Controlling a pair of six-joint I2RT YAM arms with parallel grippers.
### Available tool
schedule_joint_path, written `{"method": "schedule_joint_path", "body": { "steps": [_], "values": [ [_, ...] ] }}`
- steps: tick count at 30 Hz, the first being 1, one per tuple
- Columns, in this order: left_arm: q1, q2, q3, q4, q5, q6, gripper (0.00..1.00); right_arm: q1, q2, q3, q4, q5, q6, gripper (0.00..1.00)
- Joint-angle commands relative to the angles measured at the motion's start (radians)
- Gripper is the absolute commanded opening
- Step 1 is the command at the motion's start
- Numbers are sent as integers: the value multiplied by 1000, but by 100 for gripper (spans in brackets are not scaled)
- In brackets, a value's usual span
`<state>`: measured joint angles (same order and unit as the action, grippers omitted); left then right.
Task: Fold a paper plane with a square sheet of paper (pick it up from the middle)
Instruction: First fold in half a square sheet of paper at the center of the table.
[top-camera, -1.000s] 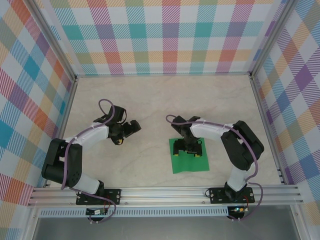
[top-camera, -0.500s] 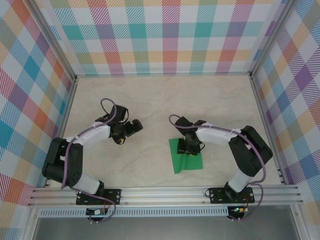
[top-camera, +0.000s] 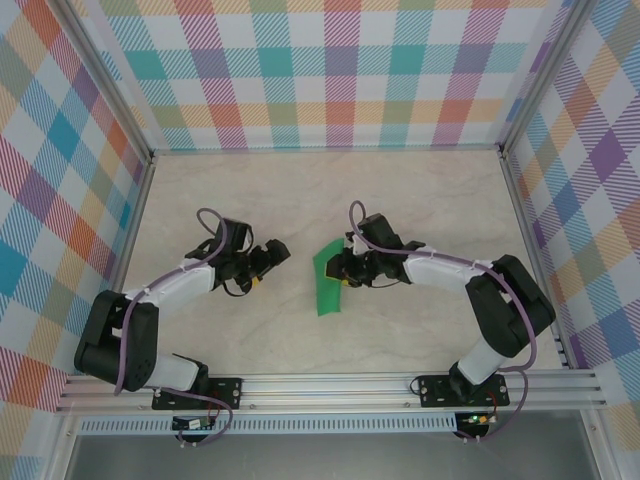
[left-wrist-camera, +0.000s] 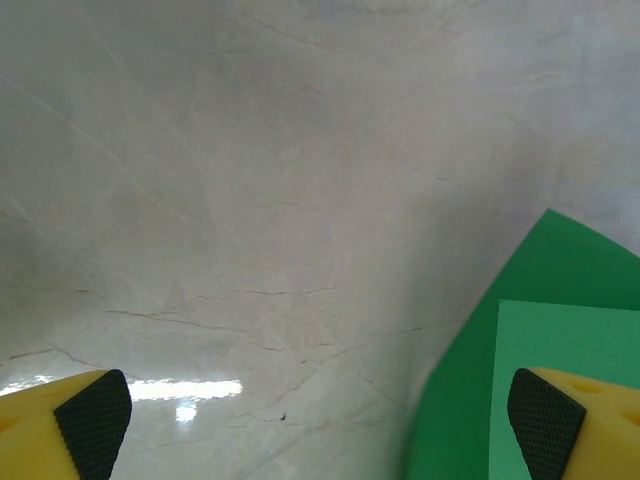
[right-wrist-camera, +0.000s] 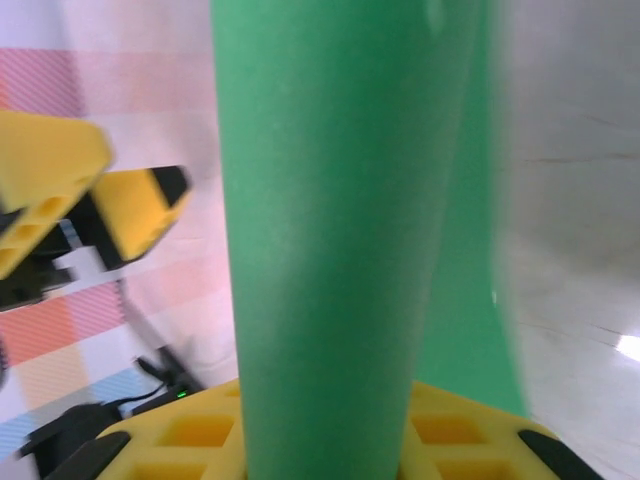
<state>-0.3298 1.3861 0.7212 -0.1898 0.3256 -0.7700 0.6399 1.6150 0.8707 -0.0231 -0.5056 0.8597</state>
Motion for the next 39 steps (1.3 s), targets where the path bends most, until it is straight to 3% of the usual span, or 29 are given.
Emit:
{"method": "schedule_joint_path", "body": {
  "steps": [1, 8, 14, 21, 27, 39],
  "values": [
    [-12, -45, -18, 53, 17, -19, 99, -12, 45, 33, 124, -121, 18, 29],
    [-14, -24, -45, 127, 54, -51, 97, -50, 151, 91, -25, -23, -22, 30],
    [-26, 26, -71, 243, 172, -97, 90, -51, 192, 137, -127, 55, -50, 39],
    [-78, 22, -125, 374, 295, -170, 83, -57, 210, 148, -110, 60, 14, 51],
    [-143, 46, -143, 453, 304, -228, 76, -59, 213, 136, -50, 47, 101, 50],
    [-191, 185, -199, 801, 352, -419, 58, -68, 200, 108, 18, 17, 189, 51]
  ]
}}
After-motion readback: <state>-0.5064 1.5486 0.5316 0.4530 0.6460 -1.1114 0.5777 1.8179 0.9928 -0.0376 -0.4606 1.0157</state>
